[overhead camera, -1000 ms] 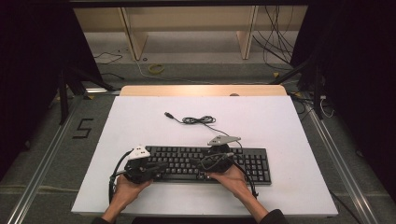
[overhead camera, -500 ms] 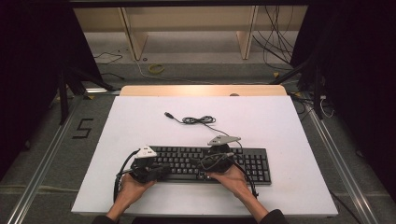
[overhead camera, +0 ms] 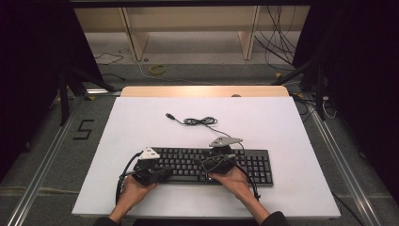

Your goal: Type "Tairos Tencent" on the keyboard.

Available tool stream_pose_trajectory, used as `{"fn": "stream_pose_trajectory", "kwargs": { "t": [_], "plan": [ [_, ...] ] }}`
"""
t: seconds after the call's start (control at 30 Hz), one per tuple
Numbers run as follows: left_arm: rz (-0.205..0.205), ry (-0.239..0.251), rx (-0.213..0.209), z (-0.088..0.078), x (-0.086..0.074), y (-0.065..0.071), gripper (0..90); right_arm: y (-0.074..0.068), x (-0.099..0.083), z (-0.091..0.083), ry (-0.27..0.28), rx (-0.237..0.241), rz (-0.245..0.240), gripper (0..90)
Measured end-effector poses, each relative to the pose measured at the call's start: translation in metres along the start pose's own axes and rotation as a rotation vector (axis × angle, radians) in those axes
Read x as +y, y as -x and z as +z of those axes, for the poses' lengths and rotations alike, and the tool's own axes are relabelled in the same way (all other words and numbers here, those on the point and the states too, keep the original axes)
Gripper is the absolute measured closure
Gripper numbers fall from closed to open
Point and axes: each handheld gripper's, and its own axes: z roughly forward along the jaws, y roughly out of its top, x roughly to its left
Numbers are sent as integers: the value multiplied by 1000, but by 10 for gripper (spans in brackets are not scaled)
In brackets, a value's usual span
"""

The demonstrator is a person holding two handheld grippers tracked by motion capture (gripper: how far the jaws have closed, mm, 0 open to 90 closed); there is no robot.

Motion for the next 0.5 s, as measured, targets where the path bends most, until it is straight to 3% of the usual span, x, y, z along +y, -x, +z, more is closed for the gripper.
{"fn": "stream_pose_trajectory", "kwargs": {
  "t": [0.1, 0.3, 0.47, 0.5],
  "plan": [
    [-9, 0, -8, -1, -1, -1, 890, 0, 0, 0, -5, -3, 1, 543],
    [4, 16, 14, -4, 1, 1, 887, 0, 0, 1, -6, 0, 1, 548],
    [-21, 58, 11, -13, 4, -1, 830, 1, 0, 1, -9, 1, 3, 508],
    [-19, 62, 9, -15, 4, -2, 770, 1, 0, 1, -10, 2, 5, 489]
  ]
}}
